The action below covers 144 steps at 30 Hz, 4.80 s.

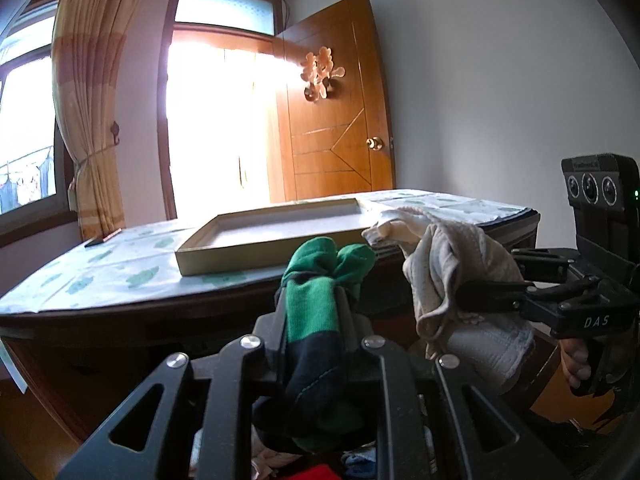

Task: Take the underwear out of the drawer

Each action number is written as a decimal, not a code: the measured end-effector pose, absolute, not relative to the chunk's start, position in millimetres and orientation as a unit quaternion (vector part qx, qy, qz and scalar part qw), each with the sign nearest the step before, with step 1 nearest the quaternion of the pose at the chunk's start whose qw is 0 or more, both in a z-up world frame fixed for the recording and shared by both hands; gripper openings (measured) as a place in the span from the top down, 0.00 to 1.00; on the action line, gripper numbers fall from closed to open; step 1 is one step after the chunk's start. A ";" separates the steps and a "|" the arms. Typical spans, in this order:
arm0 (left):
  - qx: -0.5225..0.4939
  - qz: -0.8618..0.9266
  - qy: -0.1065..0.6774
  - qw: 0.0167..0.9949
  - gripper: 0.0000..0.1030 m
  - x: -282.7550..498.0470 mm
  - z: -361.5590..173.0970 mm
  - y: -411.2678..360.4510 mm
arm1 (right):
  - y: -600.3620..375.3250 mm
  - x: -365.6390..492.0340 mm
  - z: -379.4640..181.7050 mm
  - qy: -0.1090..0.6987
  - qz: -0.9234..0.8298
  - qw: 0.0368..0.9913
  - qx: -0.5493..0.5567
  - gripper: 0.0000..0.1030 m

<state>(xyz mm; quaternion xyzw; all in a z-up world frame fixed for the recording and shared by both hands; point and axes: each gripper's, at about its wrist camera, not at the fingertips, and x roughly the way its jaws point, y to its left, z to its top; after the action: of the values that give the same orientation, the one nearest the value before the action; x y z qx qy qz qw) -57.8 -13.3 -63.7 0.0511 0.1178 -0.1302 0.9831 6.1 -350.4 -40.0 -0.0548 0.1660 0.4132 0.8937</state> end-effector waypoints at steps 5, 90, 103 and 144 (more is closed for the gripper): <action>0.056 -0.127 0.108 0.984 0.85 -56.2 -57.4 -16.8 | -350.0 8.0 -39.4 0.168 0.418 0.892 -0.048 0.62; 0.216 -0.262 0.365 0.867 0.23 28.2 -92.8 -121.3 | -367.0 122.7 19.4 0.235 0.339 0.909 -0.052 0.61; 0.186 -0.248 0.400 0.862 0.79 30.1 -76.2 -103.2 | -370.5 122.5 20.6 0.225 0.337 0.913 -0.045 0.61; 0.306 -0.172 0.168 0.921 0.71 206.9 10.9 -125.4 | -339.1 328.8 31.2 0.342 0.231 0.911 0.010 0.53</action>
<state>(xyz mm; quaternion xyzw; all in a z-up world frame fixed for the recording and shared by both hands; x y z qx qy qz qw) 206.9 -125.4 10.9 0.3061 0.1684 -0.1722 0.9210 328.8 -339.1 31.2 0.0104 0.3424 0.2312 0.9106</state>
